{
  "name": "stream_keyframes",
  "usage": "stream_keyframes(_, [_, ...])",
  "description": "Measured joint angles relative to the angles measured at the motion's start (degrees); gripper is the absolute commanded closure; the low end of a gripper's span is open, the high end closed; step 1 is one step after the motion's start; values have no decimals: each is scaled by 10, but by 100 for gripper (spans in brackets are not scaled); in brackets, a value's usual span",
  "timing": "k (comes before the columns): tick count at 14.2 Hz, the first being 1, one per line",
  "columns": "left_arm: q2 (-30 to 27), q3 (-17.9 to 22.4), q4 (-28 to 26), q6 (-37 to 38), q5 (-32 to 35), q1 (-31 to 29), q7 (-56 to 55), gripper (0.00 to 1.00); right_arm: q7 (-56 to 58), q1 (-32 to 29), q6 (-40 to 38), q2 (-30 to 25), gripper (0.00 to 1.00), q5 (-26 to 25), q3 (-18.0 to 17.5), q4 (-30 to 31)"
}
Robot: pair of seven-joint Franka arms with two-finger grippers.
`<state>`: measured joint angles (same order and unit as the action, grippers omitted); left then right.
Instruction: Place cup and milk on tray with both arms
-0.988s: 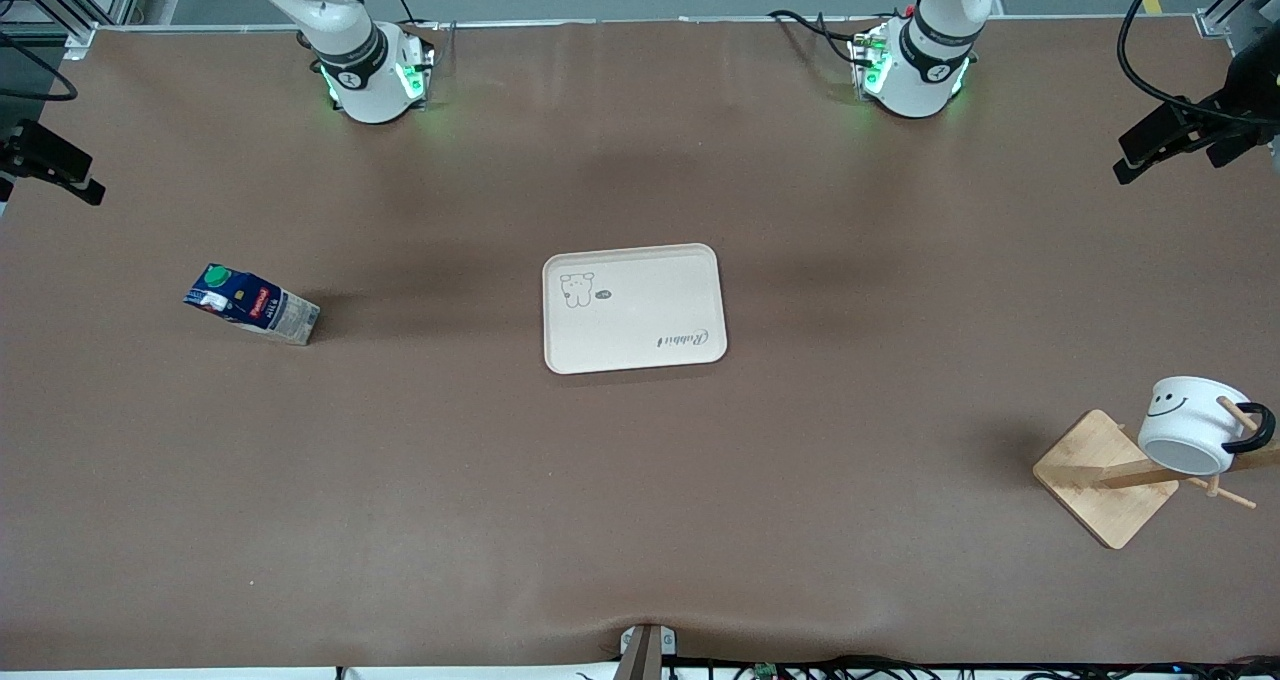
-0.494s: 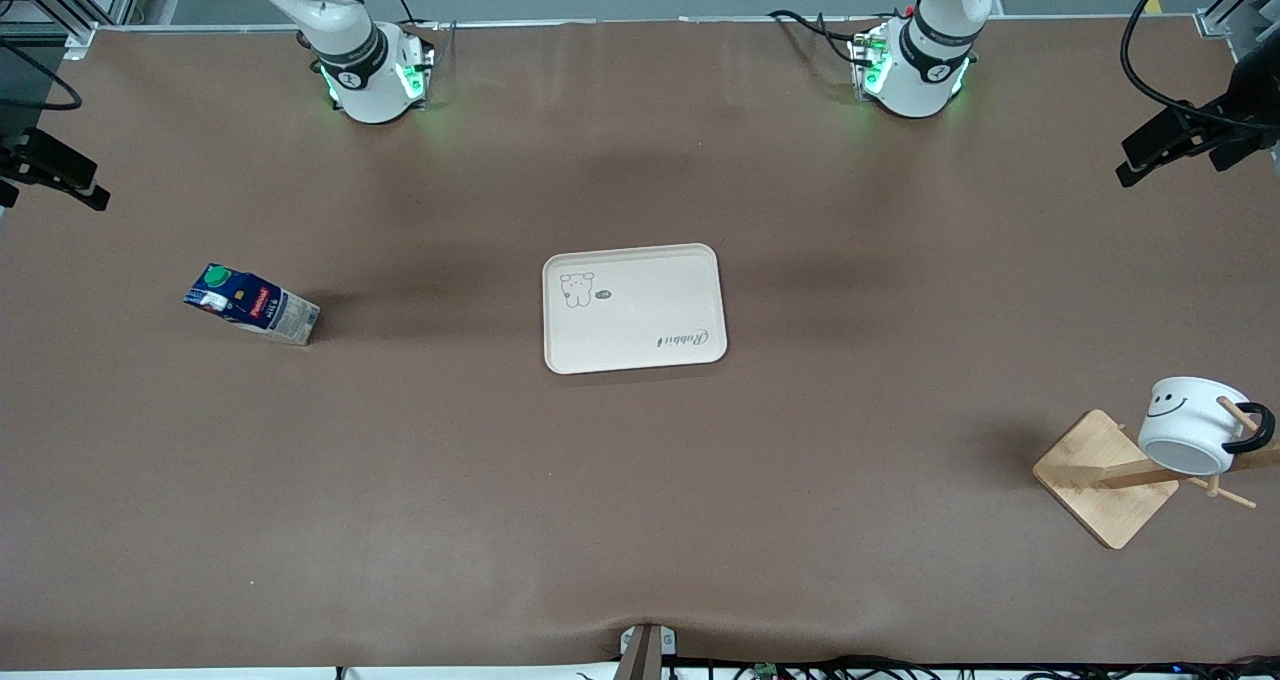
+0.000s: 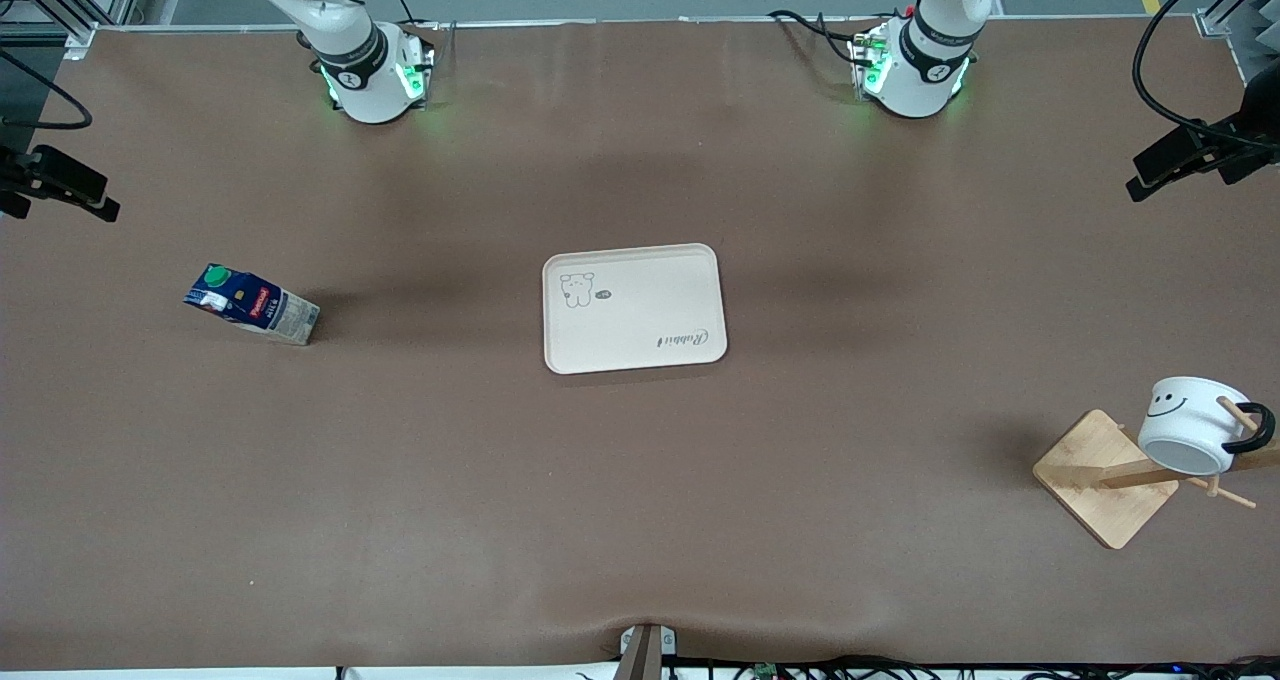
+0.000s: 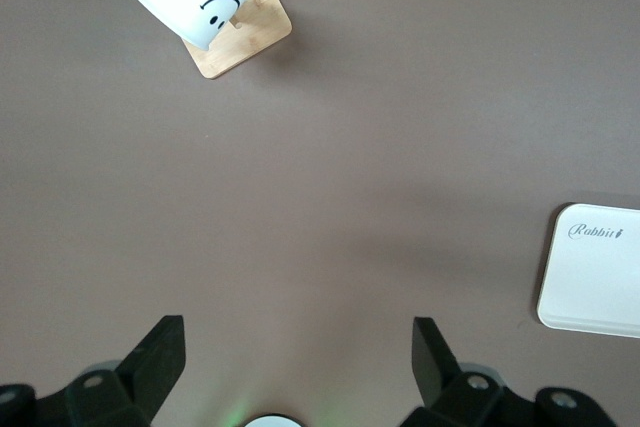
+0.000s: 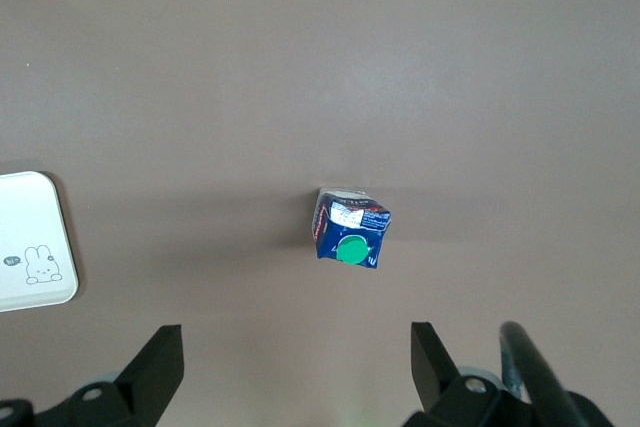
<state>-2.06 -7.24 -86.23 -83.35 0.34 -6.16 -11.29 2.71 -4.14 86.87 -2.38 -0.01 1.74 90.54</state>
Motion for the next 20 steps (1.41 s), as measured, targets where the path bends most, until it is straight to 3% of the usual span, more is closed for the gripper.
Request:
stream_keyframes(4, [16, 0, 7, -4, 0, 0, 0, 0, 0, 0, -2, 5, 0, 0, 0, 2])
stream_keyframes(9, [39, -1, 0, -26, 0, 1, 0, 0, 2, 0, -5, 82, 0, -1, 0, 0])
stream_keyframes(15, [58, -1, -34, -89, 15, 1, 1, 0, 3, 0, -7, 82, 0, -1, 0, -14])
stream_keyframes(17, [63, 0, -45, -127, 39, -2, 4, 0, 3, 0, -7, 82, 0, -1, 0, -14])
stream_keyframes(20, [56, -1, -103, -252, 49, -41, 32, 0, 3, -1, -7, 82, 0, -2, 1, -15])
